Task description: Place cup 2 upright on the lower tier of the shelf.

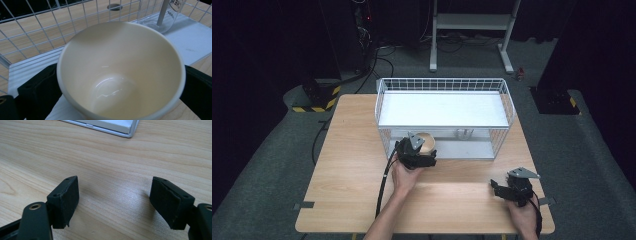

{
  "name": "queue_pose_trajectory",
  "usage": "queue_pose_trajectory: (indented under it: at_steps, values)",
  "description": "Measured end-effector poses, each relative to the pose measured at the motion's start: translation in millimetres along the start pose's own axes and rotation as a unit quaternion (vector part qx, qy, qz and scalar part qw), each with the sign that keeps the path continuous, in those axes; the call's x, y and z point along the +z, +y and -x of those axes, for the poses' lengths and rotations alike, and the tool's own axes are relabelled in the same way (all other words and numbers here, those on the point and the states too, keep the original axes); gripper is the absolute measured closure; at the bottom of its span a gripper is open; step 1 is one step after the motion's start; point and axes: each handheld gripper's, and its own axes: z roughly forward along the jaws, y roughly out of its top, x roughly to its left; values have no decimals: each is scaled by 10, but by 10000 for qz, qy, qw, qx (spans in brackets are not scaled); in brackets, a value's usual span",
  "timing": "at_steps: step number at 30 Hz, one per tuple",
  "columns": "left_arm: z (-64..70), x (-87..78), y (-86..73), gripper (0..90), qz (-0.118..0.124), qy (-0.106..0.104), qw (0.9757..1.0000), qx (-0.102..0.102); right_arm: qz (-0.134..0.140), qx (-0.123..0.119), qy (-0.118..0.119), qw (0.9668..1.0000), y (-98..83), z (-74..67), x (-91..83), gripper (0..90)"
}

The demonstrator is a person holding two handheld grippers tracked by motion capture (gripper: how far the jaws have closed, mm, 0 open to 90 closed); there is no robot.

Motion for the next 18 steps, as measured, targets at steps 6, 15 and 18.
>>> queue_pose_trajectory:
  at_steps: [6,15,18]
  values:
    - [-5,-44,-15,9,-54,-8,10000,-11,1,-9,-7,10000,0,0,0,238]
    - [-12,-109,-93,58,-176,21,9998,-53,8,-20,4,10000,-1,1,2,238]
    - [-9,-127,-129,98,-159,26,9998,-88,9,-19,3,10000,-1,1,2,238]
